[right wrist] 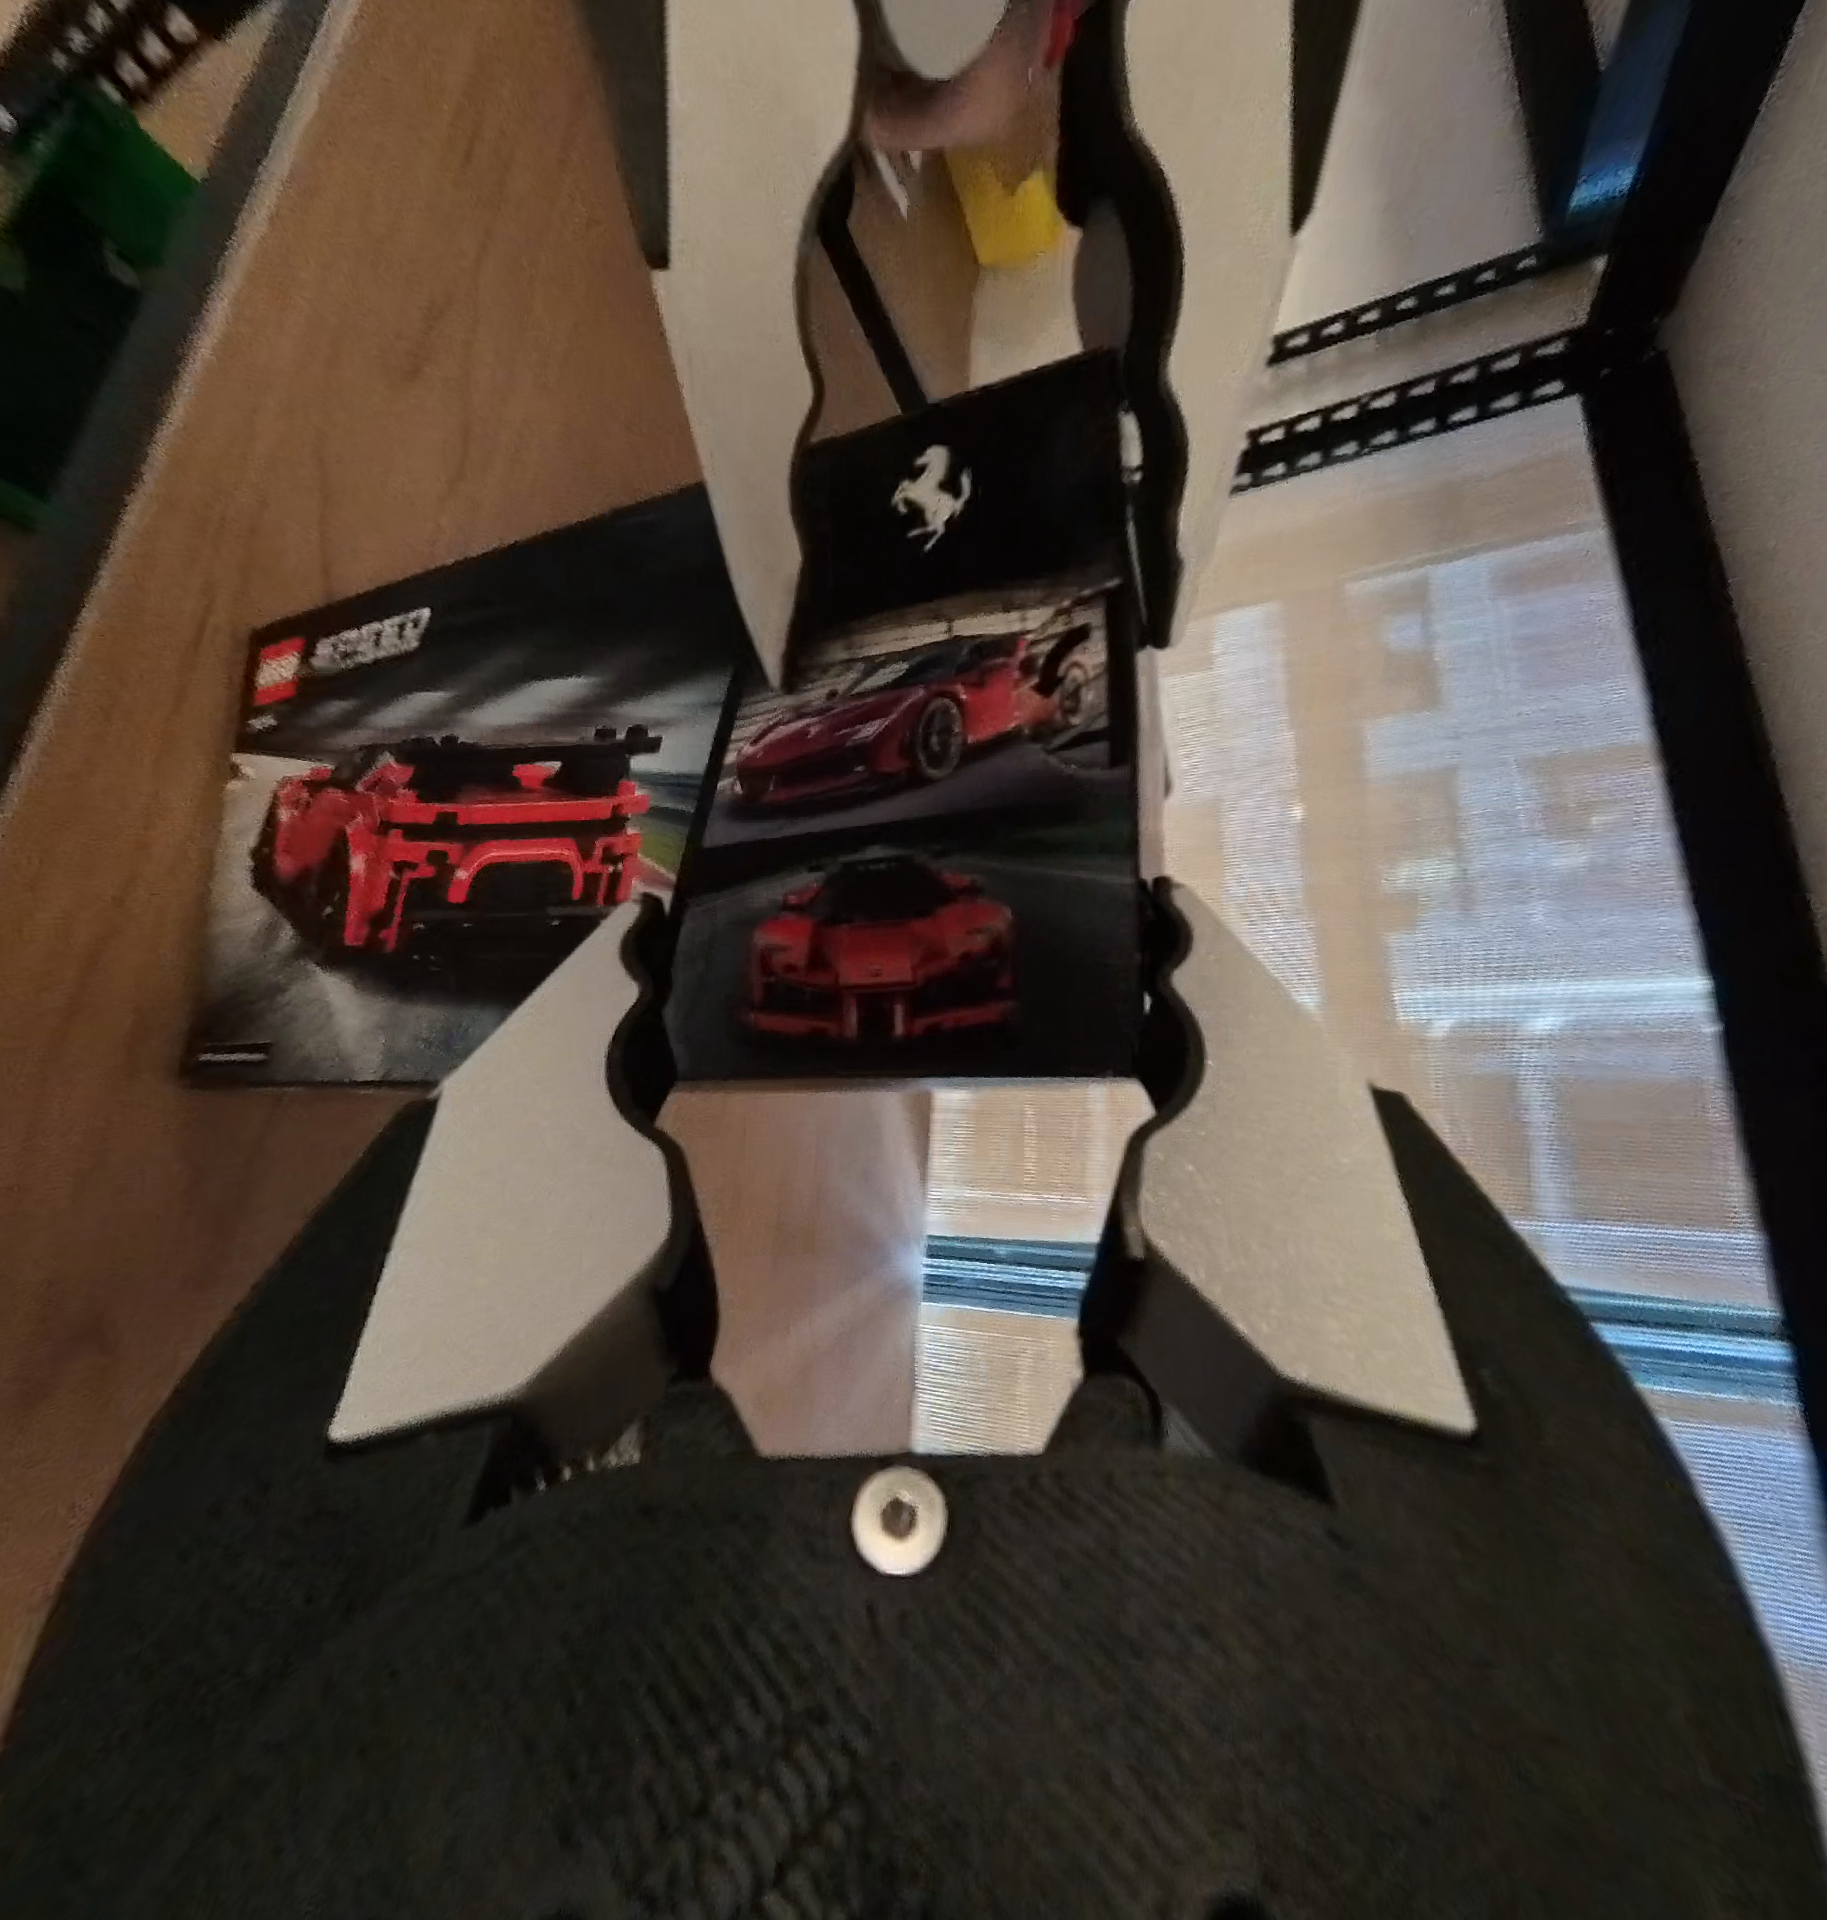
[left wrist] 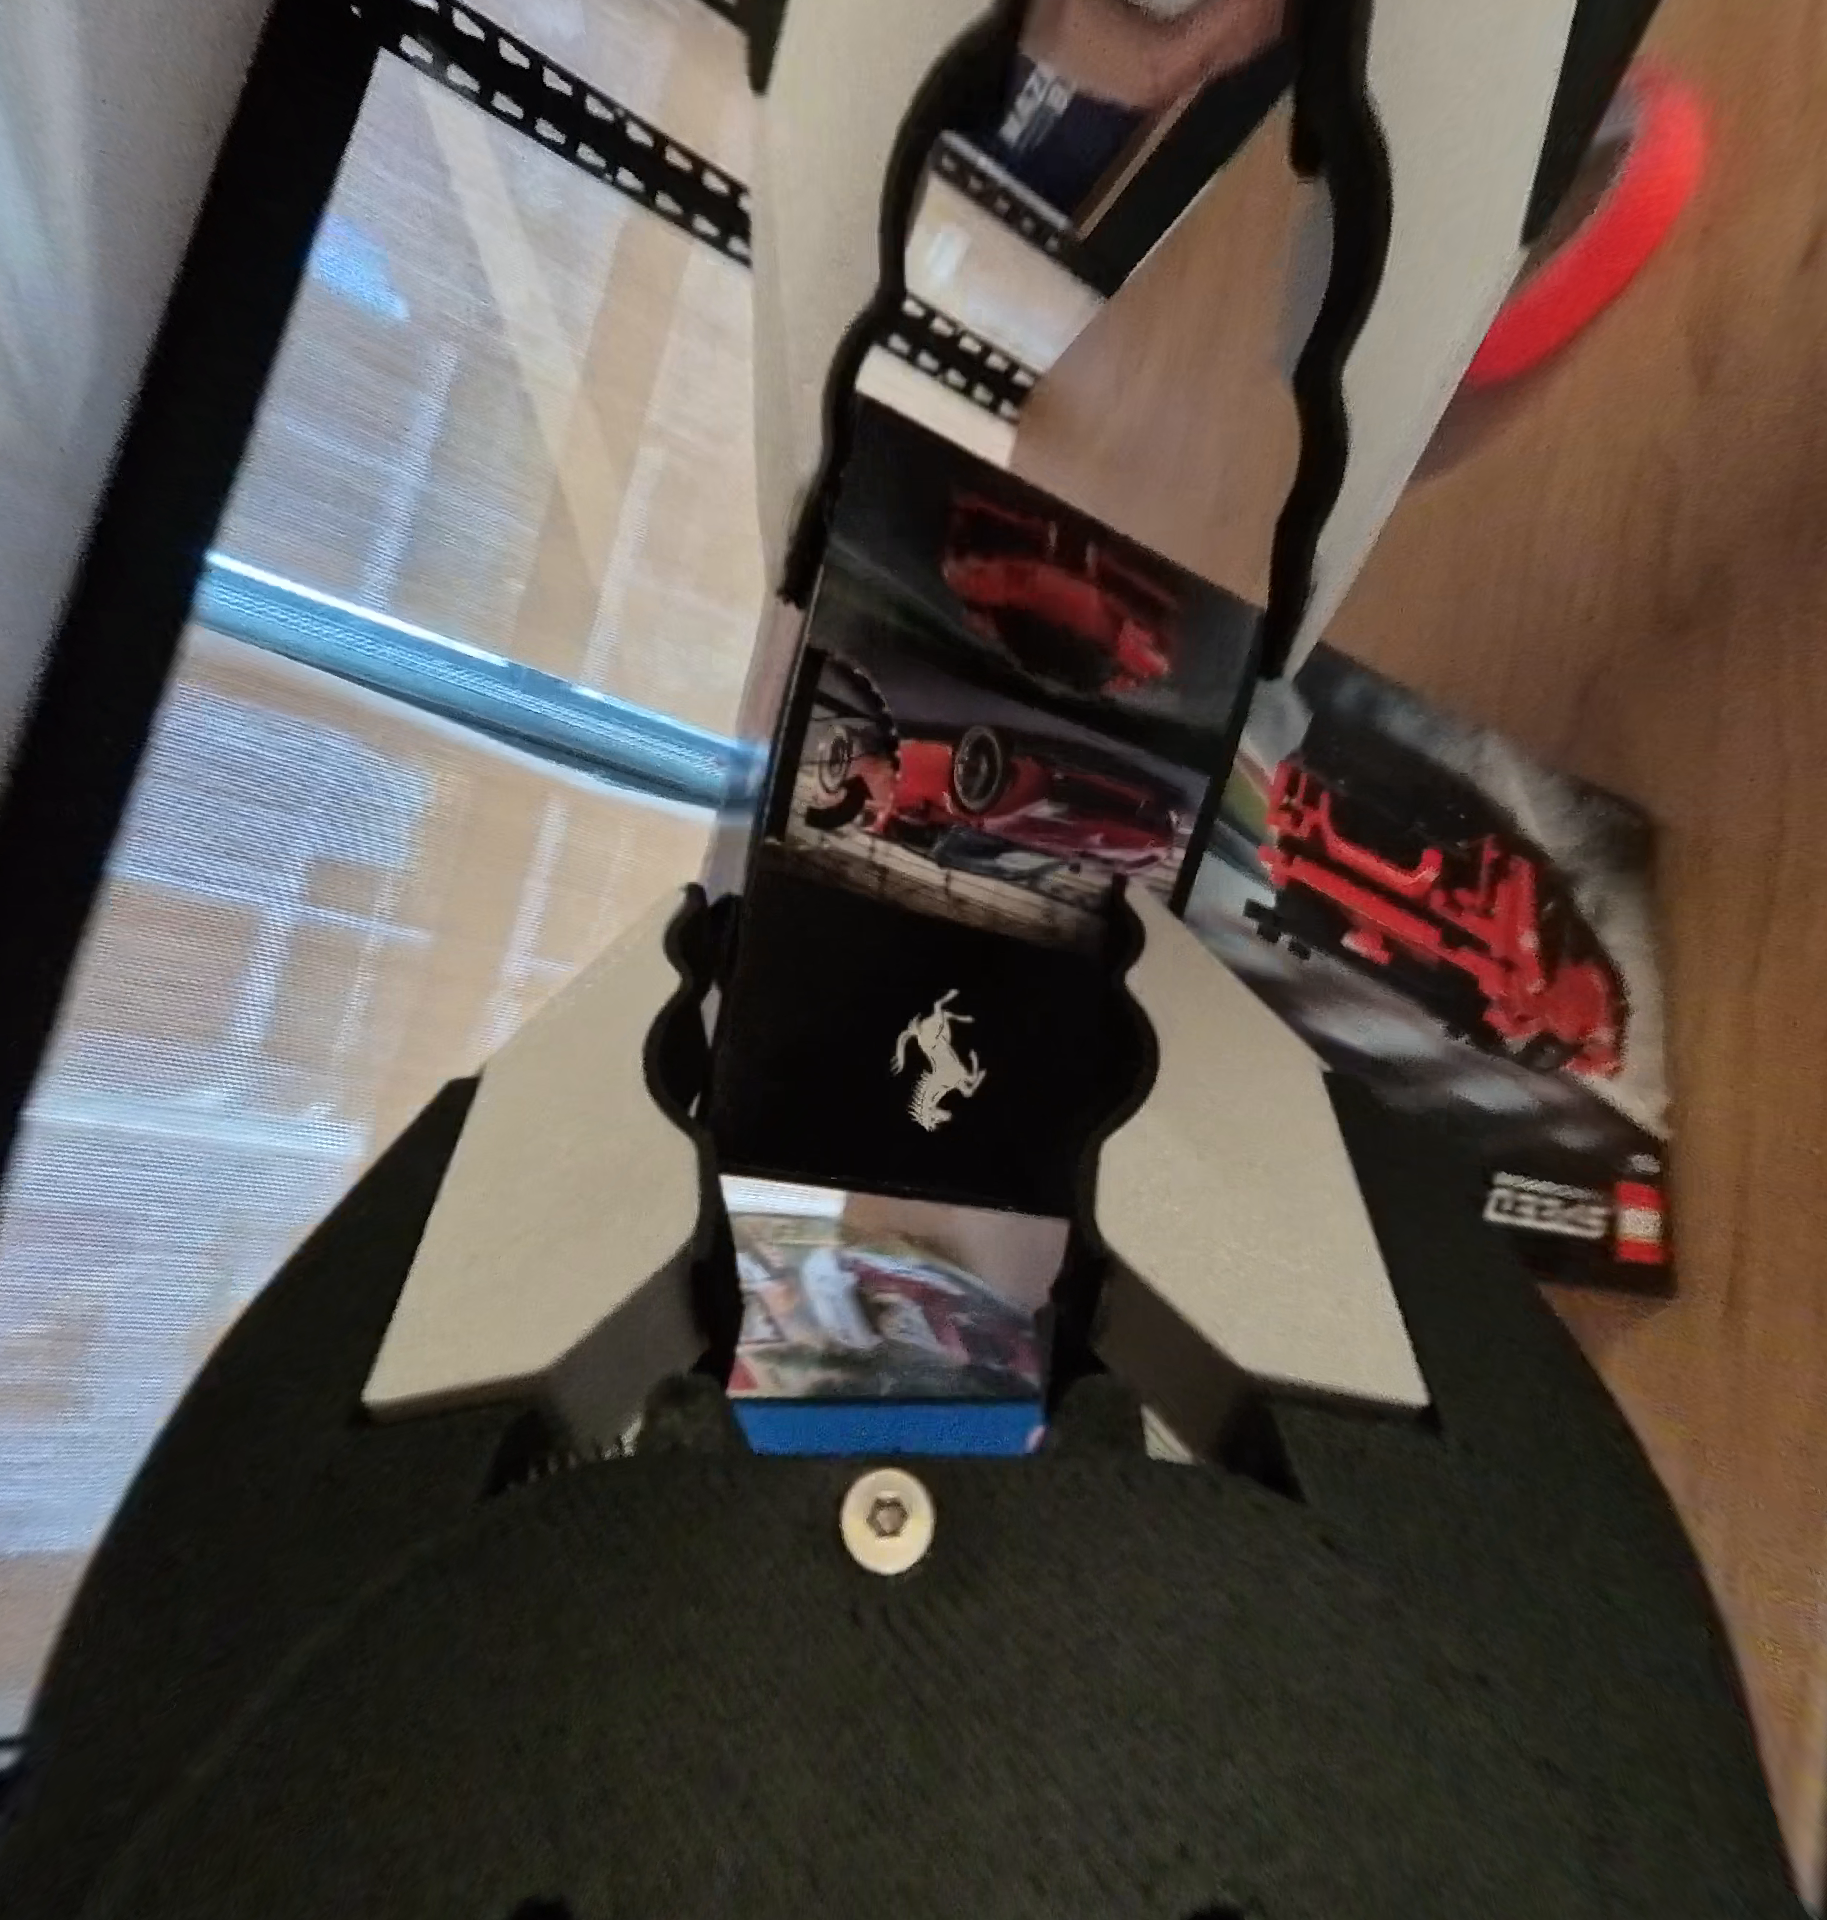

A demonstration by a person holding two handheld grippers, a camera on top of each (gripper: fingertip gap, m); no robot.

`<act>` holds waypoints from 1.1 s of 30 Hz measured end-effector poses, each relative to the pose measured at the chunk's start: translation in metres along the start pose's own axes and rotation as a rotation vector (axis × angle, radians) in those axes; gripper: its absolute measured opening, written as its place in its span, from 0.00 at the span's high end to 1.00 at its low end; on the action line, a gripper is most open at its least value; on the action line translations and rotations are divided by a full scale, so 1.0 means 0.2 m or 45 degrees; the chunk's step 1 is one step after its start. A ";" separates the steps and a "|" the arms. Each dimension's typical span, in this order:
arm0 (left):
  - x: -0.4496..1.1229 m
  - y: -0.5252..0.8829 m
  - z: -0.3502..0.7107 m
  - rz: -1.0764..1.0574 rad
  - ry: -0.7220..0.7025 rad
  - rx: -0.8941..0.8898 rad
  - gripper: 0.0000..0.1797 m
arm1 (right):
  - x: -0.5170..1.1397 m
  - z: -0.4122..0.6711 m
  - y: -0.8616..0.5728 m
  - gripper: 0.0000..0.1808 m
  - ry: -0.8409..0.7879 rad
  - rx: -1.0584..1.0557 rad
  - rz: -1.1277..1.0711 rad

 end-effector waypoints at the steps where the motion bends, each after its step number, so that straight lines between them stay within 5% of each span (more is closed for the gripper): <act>1: -0.01 -0.01 0.00 0.016 0.000 0.019 0.58 | 0.00 0.00 0.02 0.49 0.014 -0.048 -0.030; 6: -0.01 0.01 0.00 0.047 -0.011 -0.117 0.62 | 0.00 0.00 0.01 0.49 -0.037 0.054 -0.034; 9: -0.06 0.03 -0.05 0.140 -0.129 -0.450 0.61 | 0.01 -0.03 0.02 0.49 -0.127 0.129 -0.096; 13: -0.15 -0.04 -0.28 0.167 -0.407 -1.126 0.55 | -0.07 -0.12 0.09 0.47 -0.483 0.603 -0.290; 17: -0.01 -0.31 -0.52 -0.083 -0.307 -1.426 0.46 | 0.00 -0.32 0.34 0.52 -0.714 1.148 -0.322; 22: 0.09 -0.48 -0.57 -0.170 -0.223 -1.410 0.48 | 0.20 -0.42 0.58 0.69 -0.494 1.322 -0.110; 24: 0.11 -0.50 -0.55 -0.212 -0.261 -1.385 0.56 | 0.21 -0.40 0.58 0.78 -0.451 1.268 -0.073; 30: 0.23 -0.49 -0.56 -0.096 -0.216 -1.370 0.56 | 0.26 -0.47 0.51 0.79 -0.301 1.227 -0.141; 33: 0.29 -0.48 -0.57 -0.104 -0.231 -1.368 0.56 | 0.23 -0.50 0.45 0.67 -0.262 1.149 -0.164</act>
Point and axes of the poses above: each gripper's, where its closed fingertips meet, x out along the fingers, z out of its top, y = z × x across the jaws, the point moved 10 cm from there along -x, back along the fingers, and after that the axes turned 8 degrees about z, right-handed, at the moved point
